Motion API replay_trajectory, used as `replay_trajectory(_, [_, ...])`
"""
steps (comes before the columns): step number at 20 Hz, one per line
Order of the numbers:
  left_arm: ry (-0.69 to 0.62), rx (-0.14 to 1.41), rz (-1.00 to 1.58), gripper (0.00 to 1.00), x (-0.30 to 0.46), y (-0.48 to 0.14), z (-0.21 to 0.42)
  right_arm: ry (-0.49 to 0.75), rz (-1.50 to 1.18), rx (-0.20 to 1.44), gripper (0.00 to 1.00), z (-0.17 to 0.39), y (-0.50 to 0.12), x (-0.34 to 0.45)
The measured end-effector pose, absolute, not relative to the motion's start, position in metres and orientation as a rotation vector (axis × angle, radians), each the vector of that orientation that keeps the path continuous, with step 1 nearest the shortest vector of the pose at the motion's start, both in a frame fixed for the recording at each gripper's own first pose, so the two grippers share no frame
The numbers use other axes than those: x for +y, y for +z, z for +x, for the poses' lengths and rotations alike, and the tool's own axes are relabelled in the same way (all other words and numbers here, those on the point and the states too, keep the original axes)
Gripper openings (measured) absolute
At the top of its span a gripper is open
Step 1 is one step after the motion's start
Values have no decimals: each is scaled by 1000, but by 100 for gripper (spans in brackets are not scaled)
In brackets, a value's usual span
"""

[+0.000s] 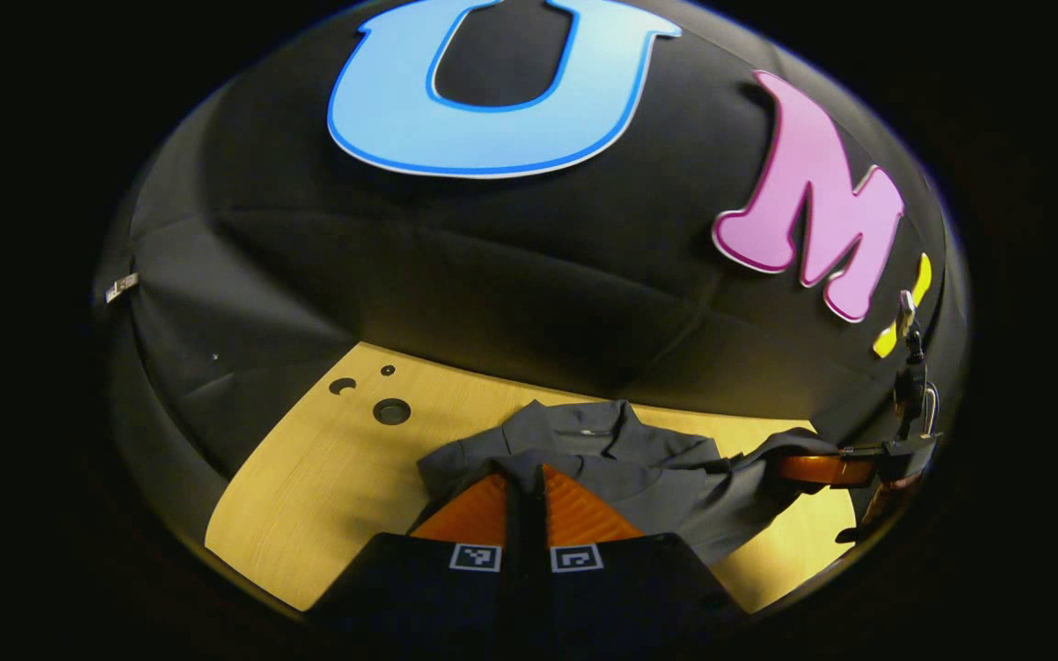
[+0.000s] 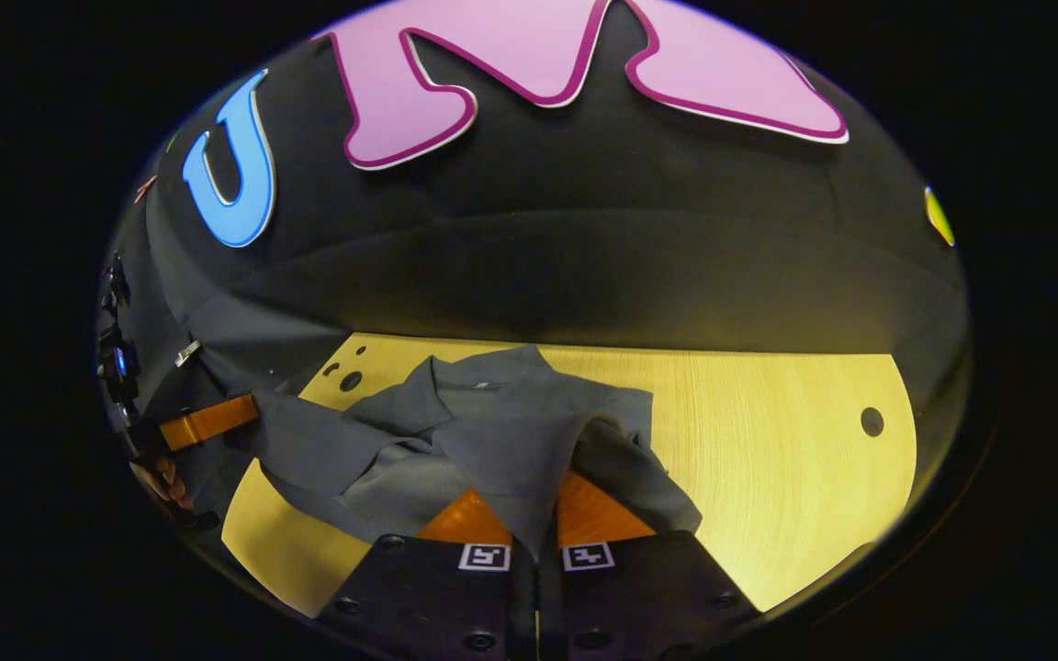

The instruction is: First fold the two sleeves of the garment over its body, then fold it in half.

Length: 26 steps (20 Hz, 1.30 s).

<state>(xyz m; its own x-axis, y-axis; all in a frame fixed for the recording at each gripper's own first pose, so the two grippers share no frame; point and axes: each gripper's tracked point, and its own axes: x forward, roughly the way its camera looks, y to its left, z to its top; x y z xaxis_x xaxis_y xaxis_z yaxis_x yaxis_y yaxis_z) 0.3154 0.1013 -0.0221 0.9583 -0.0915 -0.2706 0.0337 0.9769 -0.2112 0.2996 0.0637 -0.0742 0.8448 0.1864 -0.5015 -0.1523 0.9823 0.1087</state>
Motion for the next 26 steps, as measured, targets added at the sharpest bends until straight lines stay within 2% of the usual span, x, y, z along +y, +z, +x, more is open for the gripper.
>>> replay_trajectory(10, [-21, 251, -258, 5, 123, -61, 410, 122, 98, 509, 6, 385, -118, 68])
replay_trajectory(12, [-2, 257, -264, 7, 128, -71, 420, 106, 97, 517, 7, 390, -126, 66])
replay_trajectory(13, [12, 260, -259, 12, 131, -74, 423, 93, 91, 521, 11, 392, -130, 62])
replay_trajectory(14, [9, 265, -259, 16, 129, -76, 422, 79, 84, 526, 27, 390, -129, 57])
replay_trajectory(15, [5, 270, -257, 24, 128, -74, 418, 77, 83, 523, 31, 388, -126, 54])
replay_trajectory(16, [3, 269, -253, 31, 126, -69, 415, 80, 89, 521, 47, 388, -124, 52])
replay_trajectory(19, [17, 240, -208, 71, 128, -46, 401, 69, 89, 492, 90, 377, -104, 52])
replay_trajectory(20, [23, 232, -188, 84, 129, -39, 395, 65, 84, 477, 97, 371, -95, 50])
replay_trajectory(21, [27, 222, -171, 95, 130, -30, 387, 60, 74, 459, 98, 364, -85, 48])
replay_trajectory(26, [22, 136, -76, 96, 123, 19, 329, 13, -2, 319, 99, 316, -28, 41])
